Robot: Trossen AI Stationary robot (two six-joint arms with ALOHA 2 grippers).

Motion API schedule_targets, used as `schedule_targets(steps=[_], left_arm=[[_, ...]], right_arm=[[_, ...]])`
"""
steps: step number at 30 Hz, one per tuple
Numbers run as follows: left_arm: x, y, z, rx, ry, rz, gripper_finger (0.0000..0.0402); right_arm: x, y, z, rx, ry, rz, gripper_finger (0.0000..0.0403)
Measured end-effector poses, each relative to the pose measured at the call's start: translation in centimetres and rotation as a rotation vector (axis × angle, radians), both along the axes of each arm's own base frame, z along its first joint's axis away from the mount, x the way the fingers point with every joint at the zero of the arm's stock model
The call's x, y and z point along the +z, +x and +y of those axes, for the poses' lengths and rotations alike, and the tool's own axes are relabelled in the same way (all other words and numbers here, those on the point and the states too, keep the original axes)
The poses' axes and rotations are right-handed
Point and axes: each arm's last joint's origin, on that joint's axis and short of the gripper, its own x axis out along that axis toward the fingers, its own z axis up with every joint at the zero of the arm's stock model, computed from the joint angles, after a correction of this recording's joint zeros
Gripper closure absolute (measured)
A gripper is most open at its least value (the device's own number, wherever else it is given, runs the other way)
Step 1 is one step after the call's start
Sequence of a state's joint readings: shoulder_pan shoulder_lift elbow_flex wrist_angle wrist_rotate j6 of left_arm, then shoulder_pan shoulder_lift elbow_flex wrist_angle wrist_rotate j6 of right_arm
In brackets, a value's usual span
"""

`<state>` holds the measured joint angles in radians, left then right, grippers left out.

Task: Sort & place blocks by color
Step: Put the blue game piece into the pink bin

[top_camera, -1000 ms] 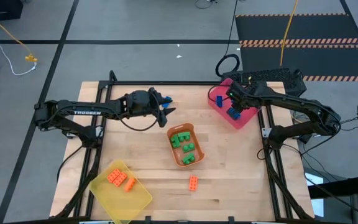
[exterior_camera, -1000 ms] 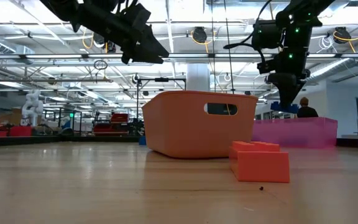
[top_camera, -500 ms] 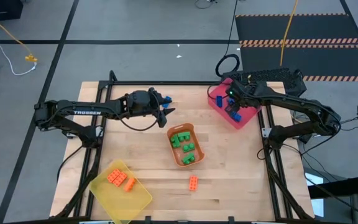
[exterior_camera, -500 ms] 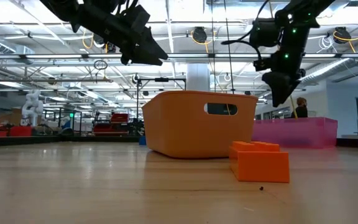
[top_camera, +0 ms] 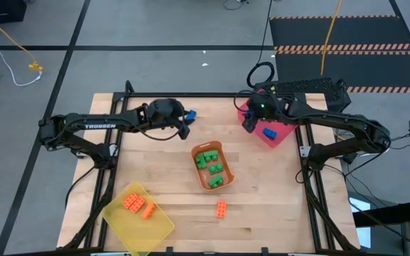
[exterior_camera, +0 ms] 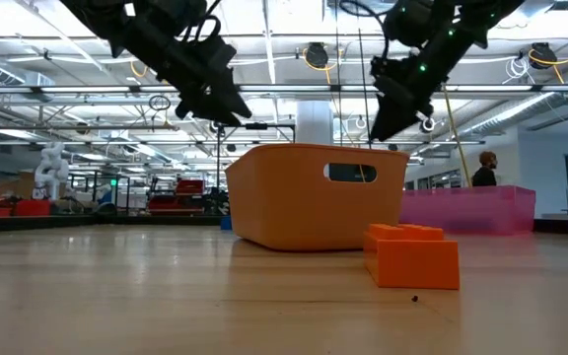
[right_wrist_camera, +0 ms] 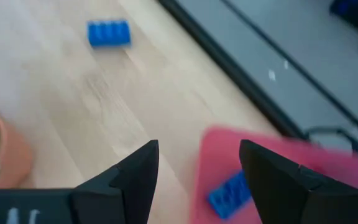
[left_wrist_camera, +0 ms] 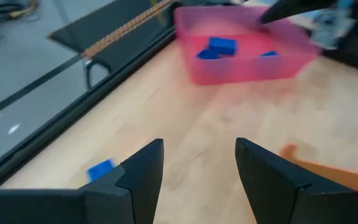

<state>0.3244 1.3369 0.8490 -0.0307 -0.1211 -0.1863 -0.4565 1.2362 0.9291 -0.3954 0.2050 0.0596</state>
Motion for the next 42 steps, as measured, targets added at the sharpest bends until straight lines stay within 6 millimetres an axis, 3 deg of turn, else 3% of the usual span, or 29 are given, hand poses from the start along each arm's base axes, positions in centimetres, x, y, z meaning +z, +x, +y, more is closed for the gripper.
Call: schedule_targets(steps=[5,13,16,21,27,36,42], left_arm=[[0.3,-0.5,1.0,0.130,0.009,0.059,0.0202],[5.1,-1.7,3.0,0.219,-0.031,0.229,0.0202],[6.1,-1.9,4.3,0.251,-0.036,0.268,0.0202],[4.5,-0.9,6.8,0.256,-0.178,0.380,0.0202],[2.2,1.8,8.7,0.247,-0.252,0.511,0.0202],[1.3,4.7,10.8,0.237,-0.275,0.585,0.0202],[-1.6,4.9,11.7,0.227,-0.419,0.665,0.0202]], right_arm=[[1.1,1.3,0.5,0.080,-0.100,-0.106,0.0186],[1.9,2.0,0.9,0.130,-0.169,-0.168,0.0186],[1.9,2.1,1.0,0.137,-0.171,-0.166,0.0186],[1.9,2.3,1.6,0.175,-0.181,-0.158,0.0187],[2.6,2.0,2.3,0.225,-0.230,-0.157,0.0187],[4.9,-0.8,3.3,0.211,-0.239,-0.203,0.0187],[4.8,-3.0,4.2,0.199,-0.254,-0.277,0.0187]])
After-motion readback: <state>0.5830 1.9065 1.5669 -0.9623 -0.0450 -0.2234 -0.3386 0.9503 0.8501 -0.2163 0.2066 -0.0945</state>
